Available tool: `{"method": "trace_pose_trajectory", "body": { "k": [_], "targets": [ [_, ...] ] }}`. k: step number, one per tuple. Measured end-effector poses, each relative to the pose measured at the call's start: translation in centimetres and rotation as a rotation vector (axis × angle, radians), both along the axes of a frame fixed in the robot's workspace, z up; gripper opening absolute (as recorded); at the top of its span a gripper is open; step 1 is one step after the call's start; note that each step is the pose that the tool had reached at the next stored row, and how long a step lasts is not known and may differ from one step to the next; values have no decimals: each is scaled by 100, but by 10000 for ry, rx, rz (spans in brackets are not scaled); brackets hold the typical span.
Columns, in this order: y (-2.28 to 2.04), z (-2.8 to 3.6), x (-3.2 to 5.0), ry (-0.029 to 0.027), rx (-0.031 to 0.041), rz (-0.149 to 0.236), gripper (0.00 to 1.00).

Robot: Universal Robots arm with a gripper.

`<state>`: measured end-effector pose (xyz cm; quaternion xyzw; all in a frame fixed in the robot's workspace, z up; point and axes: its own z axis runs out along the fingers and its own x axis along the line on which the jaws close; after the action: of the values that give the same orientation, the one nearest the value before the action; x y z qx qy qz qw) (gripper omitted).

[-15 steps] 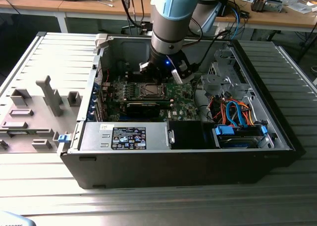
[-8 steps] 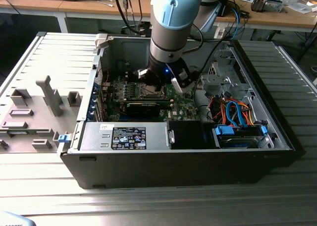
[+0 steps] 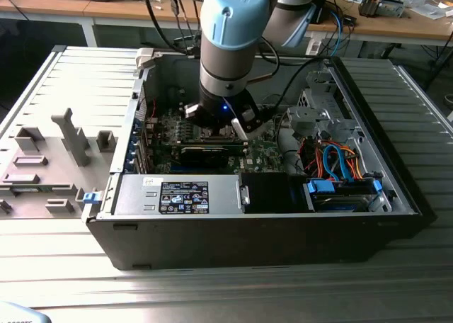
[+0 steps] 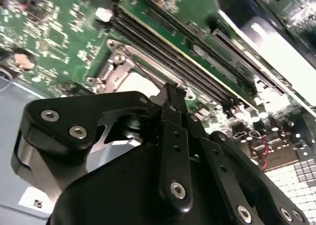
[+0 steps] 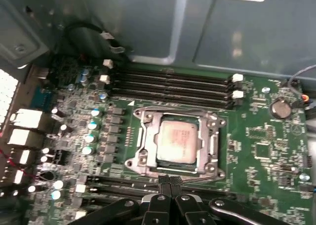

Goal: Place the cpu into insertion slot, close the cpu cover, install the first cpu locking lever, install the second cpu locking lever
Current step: 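Install the second cpu locking lever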

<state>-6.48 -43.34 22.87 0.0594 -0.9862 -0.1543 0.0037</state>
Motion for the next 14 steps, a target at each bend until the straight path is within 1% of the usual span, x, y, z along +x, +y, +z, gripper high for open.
{"method": "trace_pose_trajectory", "body": {
  "k": [5,7,11,14],
  "targets": [
    [-7,-82,-177,1,6,0,11],
    [-7,-111,-215,1,11,8,11],
    [-7,-150,-275,1,26,73,11],
    [3,-182,-294,2,33,93,11]
  ]
}}
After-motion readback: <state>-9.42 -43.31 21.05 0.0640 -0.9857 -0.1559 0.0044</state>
